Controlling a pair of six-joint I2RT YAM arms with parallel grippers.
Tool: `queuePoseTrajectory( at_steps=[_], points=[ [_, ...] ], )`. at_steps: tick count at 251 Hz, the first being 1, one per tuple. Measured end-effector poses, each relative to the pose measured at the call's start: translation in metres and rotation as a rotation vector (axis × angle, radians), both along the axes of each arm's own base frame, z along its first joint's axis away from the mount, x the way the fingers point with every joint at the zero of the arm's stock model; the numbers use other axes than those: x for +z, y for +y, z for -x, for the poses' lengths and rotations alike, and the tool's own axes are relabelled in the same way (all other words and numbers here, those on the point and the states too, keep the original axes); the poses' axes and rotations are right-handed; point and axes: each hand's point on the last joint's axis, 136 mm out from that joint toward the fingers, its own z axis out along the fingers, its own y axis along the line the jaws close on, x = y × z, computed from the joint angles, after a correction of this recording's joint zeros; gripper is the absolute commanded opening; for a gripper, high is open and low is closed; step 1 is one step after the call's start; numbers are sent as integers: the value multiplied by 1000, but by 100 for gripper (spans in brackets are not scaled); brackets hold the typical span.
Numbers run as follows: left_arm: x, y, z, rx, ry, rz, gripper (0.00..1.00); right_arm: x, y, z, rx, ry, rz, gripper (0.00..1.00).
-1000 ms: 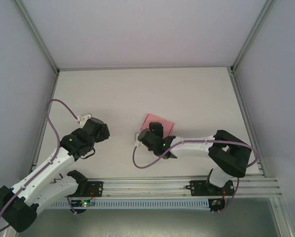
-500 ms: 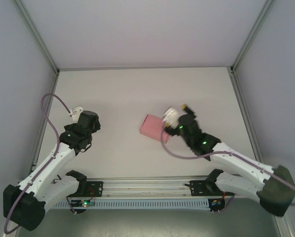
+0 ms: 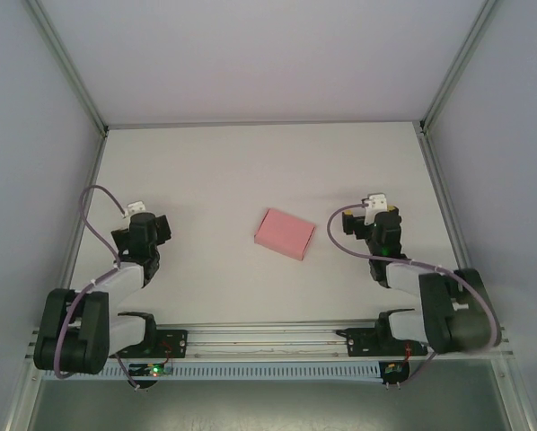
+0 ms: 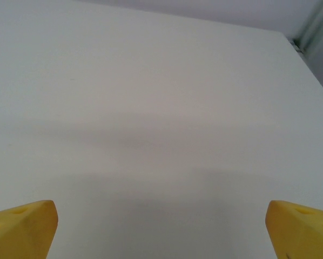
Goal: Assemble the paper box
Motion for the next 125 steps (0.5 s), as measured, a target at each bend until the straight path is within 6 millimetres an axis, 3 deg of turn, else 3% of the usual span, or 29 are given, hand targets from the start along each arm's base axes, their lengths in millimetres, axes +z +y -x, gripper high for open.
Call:
queuePoseTrajectory(
  at_steps=[35,76,103,125],
  points=[
    [11,-20,-24,-133,-94,13,100,8,6,-27,46,-21,-27,98],
    [3,-31,-41,-201,-172,23,100,26,-4,-36,40,-138,-63,98],
    [-26,-37,-46,-236,-96,43,100,4,-13,-30,1,-79,-88,98],
    [-13,-39,-59,-253,-130,31,100,7,-17,-32,-25,-97,-95,98]
  ],
)
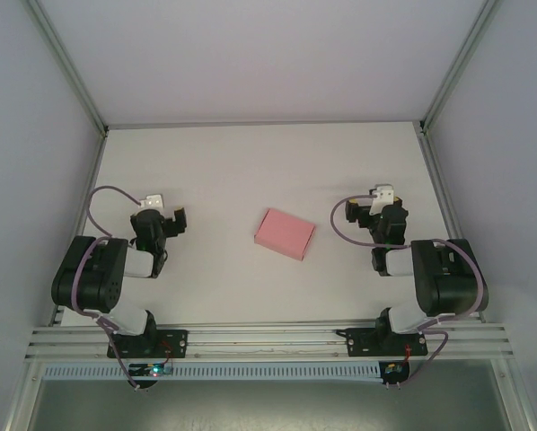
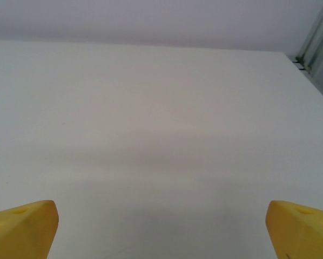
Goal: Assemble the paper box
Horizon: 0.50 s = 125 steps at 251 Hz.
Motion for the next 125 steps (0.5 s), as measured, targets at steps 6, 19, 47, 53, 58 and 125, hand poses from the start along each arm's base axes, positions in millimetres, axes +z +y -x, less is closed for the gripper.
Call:
queuePoseTrajectory(
  at_steps=[6,19,47,53,58,125],
  points=[
    [5,0,-4,-2,-13,0,100,0,-1,0,-4,0,-1,98],
    [12,-1,-10,-3,-34,-2,100,1,-1,-1,-8,-3,-5,98],
    [17,0,-13,-1,-48,-3,100,2,-2,-1,-18,-8,-8,98],
    [17,0,-13,-1,-46,-4,100,2,-2,-1,-18,-8,-9,98],
    [17,0,-13,0,-47,-4,100,2,-3,-1,-19,-8,-9,98],
    [16,0,-13,-1,-46,-4,100,2,-4,-1,-24,-8,-7,98]
  ],
)
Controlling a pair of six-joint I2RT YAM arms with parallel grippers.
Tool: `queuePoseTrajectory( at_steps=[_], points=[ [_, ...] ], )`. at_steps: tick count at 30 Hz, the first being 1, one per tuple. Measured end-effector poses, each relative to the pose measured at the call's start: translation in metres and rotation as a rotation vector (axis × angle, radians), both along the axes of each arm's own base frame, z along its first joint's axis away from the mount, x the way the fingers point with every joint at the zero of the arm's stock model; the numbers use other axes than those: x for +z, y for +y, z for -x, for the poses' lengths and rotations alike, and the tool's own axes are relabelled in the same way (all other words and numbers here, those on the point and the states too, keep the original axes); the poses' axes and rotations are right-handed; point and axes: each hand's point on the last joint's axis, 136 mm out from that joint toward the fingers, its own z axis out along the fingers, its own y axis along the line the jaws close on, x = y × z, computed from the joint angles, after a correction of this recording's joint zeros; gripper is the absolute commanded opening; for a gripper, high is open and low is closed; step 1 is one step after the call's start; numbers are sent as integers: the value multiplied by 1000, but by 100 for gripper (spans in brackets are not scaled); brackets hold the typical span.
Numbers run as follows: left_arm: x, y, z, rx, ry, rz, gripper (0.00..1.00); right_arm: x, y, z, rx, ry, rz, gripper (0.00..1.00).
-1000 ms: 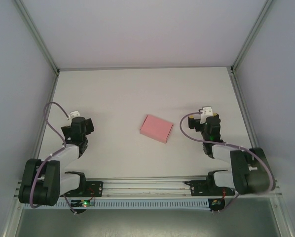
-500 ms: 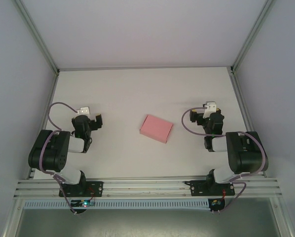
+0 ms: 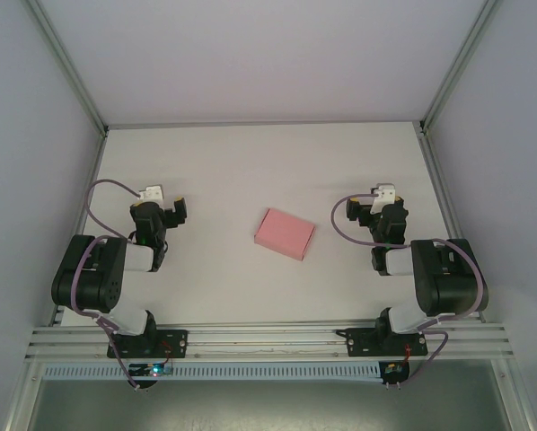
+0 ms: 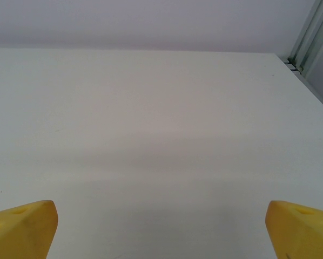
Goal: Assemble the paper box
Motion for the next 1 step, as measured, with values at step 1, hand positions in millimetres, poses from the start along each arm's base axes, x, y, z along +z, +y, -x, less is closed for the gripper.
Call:
queuePoseTrajectory(
  at_steps=[1],
  points=[
    [0,0,0,0,0,0,100,0,0,0,0,0,0,98]
  ],
)
